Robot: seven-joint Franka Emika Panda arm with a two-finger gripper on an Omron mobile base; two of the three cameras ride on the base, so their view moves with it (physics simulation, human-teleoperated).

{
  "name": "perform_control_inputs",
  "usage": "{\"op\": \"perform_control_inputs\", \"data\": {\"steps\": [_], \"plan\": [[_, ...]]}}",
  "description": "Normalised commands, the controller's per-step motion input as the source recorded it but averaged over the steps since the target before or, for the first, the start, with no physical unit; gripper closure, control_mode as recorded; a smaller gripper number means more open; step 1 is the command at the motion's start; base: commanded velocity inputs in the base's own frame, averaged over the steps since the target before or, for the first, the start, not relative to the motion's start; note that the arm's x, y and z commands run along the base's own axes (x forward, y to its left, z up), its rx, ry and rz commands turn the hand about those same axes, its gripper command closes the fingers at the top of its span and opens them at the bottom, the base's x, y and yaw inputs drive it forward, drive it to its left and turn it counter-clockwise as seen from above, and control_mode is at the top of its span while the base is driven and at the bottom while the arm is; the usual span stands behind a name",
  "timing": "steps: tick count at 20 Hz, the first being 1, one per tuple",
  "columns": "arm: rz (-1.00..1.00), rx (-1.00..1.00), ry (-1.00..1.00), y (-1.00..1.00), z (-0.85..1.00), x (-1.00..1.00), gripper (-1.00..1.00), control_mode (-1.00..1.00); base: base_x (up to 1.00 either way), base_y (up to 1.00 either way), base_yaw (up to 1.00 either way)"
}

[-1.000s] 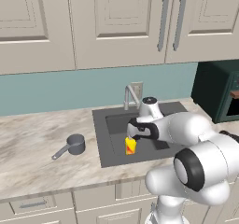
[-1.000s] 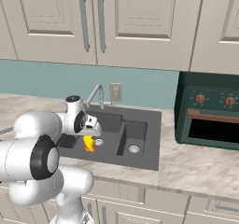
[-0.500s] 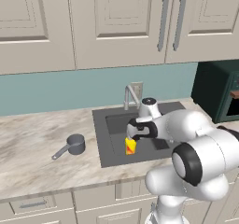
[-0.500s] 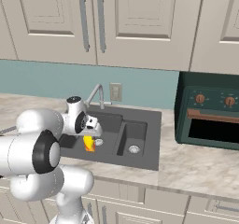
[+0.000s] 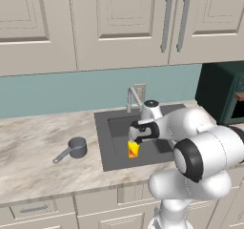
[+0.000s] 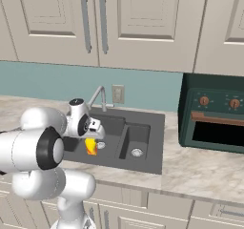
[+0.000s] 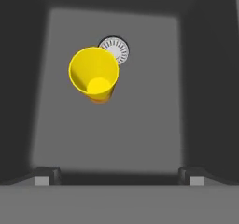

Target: Move any existing items from the left basin to the right basin for drying. Then move the measuring cup from the counter to the left basin of the sink for washing.

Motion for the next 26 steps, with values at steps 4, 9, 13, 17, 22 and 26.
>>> {"op": "perform_control_inputs", "data": {"steps": [4, 9, 13, 17, 22, 26], "plan": [[0.0, 0.0, 0.0, 0.0, -0.04, 0.12, -1.0, -1.0, 0.0, 0.0, 0.0], [0.0, 0.0, 0.0, 0.0, -0.07, 0.07, -1.0, -1.0, 0.0, 0.0, 0.0], [0.0, 0.0, 0.0, 0.0, -0.07, 0.1, -1.0, -1.0, 0.0, 0.0, 0.0], [0.0, 0.0, 0.0, 0.0, -0.07, 0.11, -1.0, -1.0, 0.0, 0.0, 0.0], [0.0, 0.0, 0.0, 0.0, -0.06, 0.12, -1.0, -1.0, 0.0, 0.0, 0.0], [0.0, 0.0, 0.0, 0.0, -0.08, 0.11, -1.0, -1.0, 0.0, 0.0, 0.0]]}}
